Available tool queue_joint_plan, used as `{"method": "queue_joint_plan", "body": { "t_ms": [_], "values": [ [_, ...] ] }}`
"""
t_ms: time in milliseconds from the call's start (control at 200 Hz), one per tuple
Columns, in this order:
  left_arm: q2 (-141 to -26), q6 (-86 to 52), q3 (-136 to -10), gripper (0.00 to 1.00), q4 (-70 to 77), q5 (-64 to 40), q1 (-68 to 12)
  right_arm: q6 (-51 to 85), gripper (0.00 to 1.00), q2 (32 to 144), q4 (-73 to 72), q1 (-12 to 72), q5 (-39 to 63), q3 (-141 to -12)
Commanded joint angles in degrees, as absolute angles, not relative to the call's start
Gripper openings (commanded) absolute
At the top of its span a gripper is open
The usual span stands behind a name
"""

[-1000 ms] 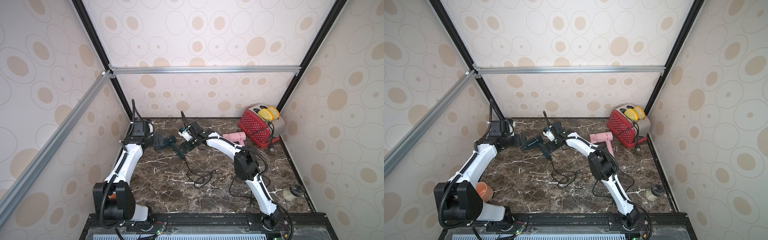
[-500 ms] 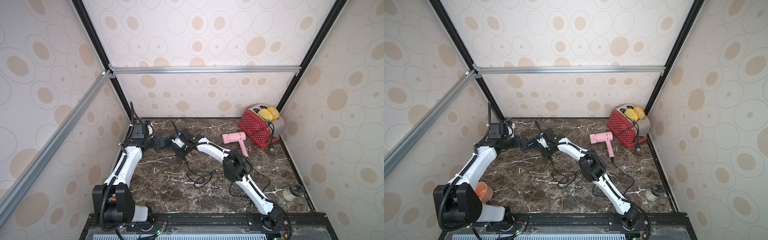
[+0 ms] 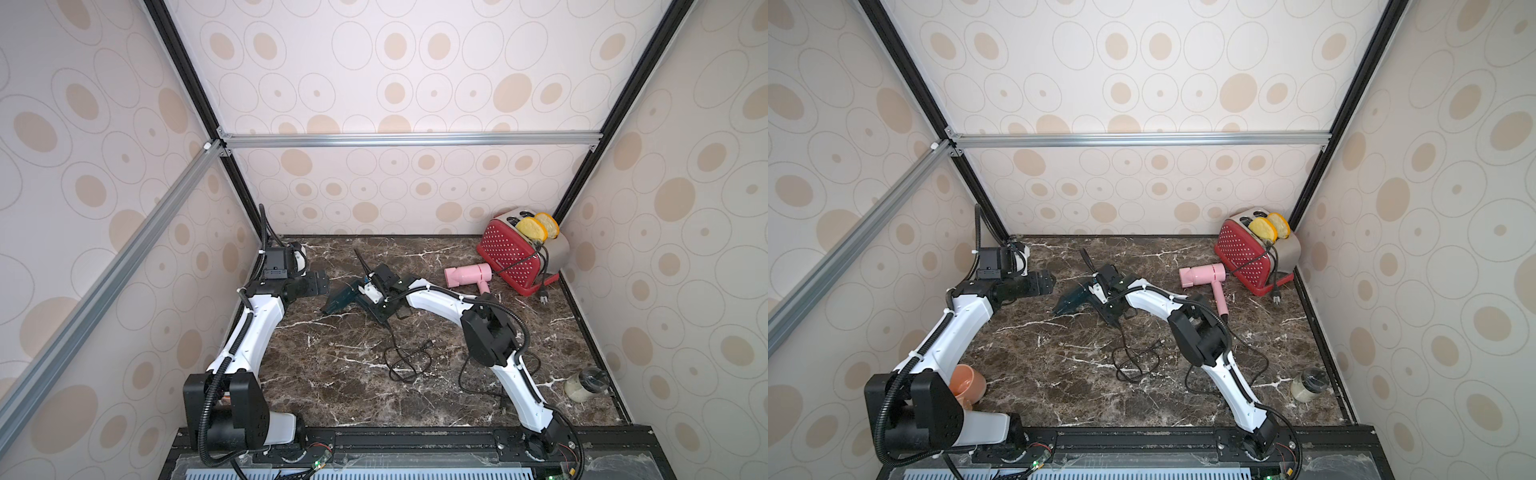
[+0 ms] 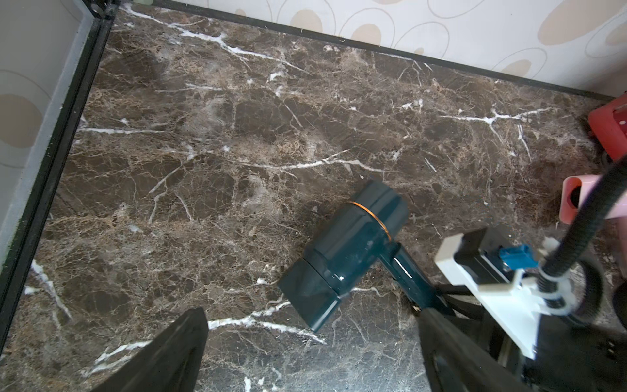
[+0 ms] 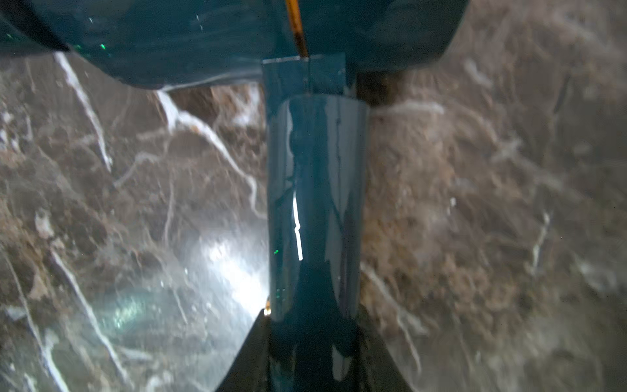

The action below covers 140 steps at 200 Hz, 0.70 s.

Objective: Wrap the cord around the hair dryer
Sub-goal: Move the hair dryer to the center of the board.

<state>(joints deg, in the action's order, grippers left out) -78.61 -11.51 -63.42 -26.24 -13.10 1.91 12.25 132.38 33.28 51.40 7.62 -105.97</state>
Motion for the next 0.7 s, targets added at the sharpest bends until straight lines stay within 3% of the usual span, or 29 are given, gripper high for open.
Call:
{"method": "queue_joint_plan", "body": {
  "t_ms": [0,240,696],
  "values": [
    [-77.51,-12.35,-62.39,0.99,-26.89,-14.91,1.64,11.57,0.12,125.96,35.25,51.20,2.99,-94.76],
    [-81.10,-9.42,-63.20,0.99,-29.74,-14.00,-5.36,9.41,0.21,116.72,34.49,50.58,2.99,-79.95],
    [-92.36,-0.13,-72.57,0.99,-40.59,-15.06,-16.31,9.65,0.66,109.10,34.68,47.12,8.17,-79.78]
  ]
}}
